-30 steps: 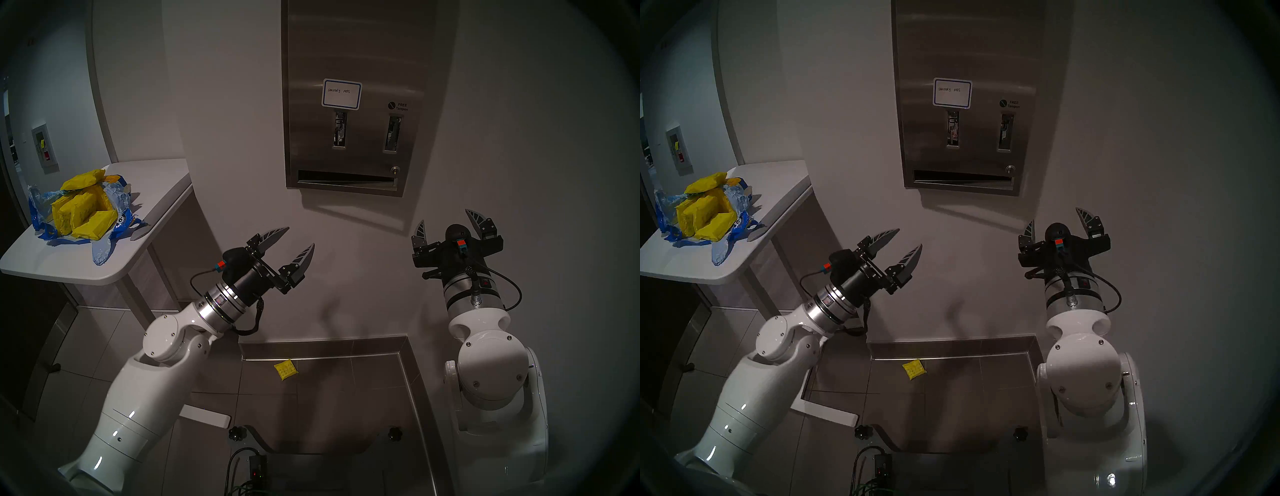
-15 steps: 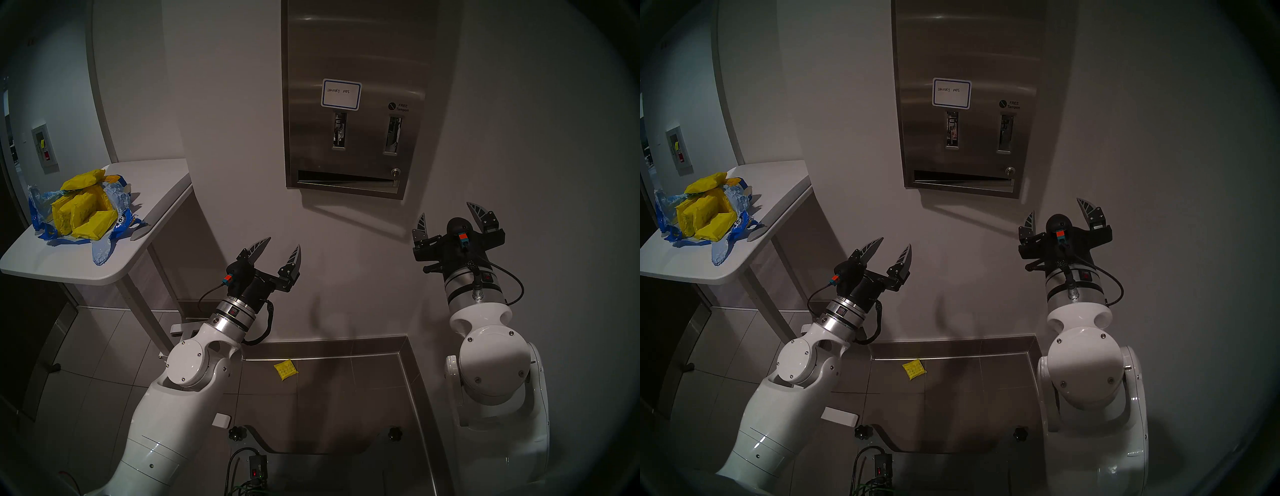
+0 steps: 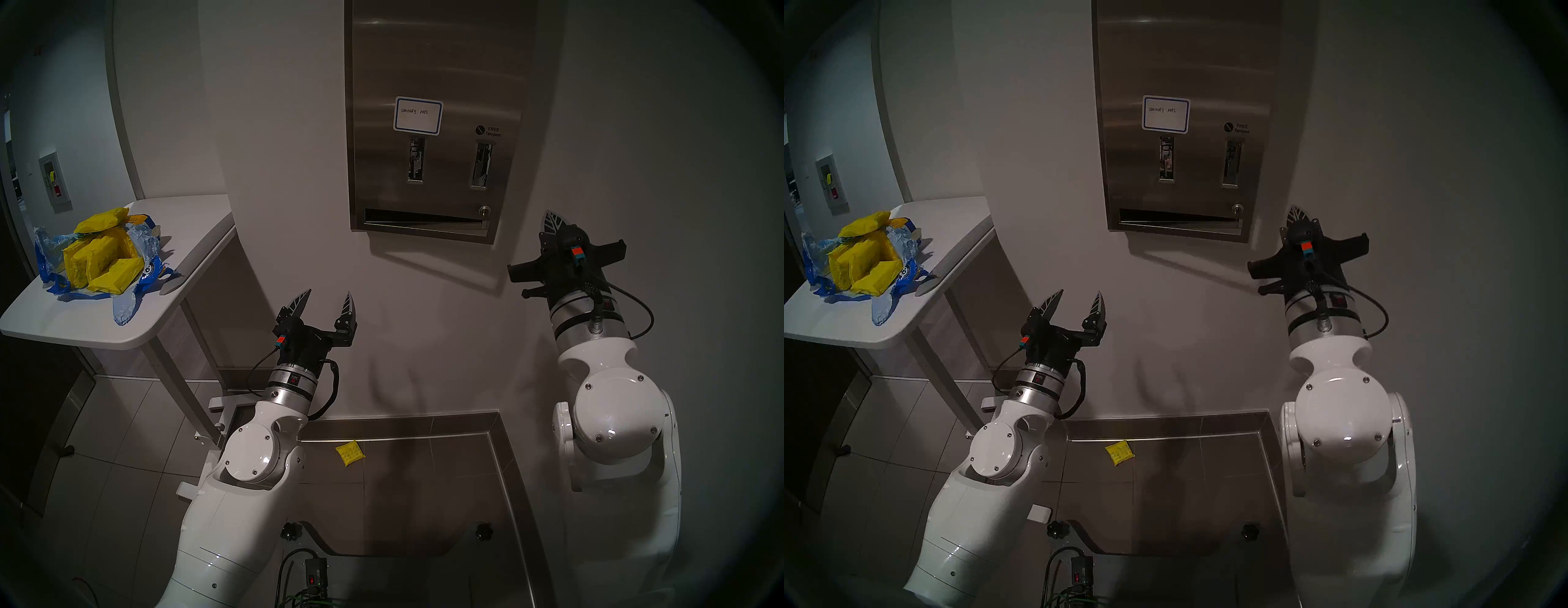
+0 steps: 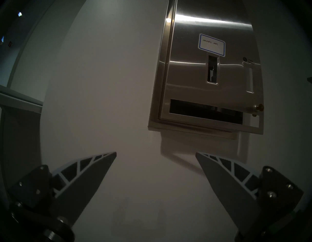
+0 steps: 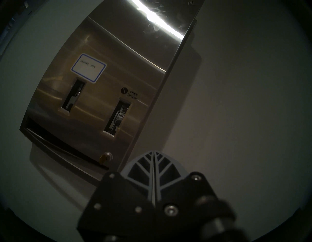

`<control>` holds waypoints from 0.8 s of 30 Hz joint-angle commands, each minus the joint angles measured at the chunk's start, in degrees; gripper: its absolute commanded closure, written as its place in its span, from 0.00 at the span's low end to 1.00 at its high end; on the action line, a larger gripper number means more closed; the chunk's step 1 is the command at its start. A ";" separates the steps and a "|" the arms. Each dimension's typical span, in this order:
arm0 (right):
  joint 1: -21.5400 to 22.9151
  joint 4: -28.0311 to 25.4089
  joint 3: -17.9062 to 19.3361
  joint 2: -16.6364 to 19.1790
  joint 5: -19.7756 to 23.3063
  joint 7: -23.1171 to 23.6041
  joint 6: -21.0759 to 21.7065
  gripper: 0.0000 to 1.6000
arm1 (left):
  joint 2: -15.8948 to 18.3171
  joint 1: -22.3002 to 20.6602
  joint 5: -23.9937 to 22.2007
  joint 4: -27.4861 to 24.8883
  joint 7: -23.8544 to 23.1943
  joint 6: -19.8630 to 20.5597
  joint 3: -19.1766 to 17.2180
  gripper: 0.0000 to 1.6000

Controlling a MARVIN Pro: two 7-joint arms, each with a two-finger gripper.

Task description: Open the dispenser door, put the pads inside, close the door

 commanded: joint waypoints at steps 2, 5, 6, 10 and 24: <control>7.81 -1.77 2.13 1.56 0.48 1.34 -1.47 1.00 | -2.18 -0.75 3.23 -2.23 3.59 -0.83 0.50 0.00; 8.59 -1.72 2.70 2.17 1.08 2.33 -1.97 1.00 | -2.56 -0.75 4.50 -2.20 5.31 -0.70 0.87 0.00; 8.59 -1.72 2.70 2.17 1.08 2.33 -1.97 1.00 | -2.56 -0.75 4.50 -2.20 5.31 -0.70 0.87 0.00; 11.39 -0.60 2.65 2.82 1.73 3.68 -2.19 1.00 | -3.00 -0.74 5.82 -2.18 7.07 -0.59 1.21 0.00; 16.64 2.93 1.18 4.06 3.25 7.12 -3.45 1.00 | -3.91 -0.75 9.04 -1.98 11.44 -0.27 2.11 0.00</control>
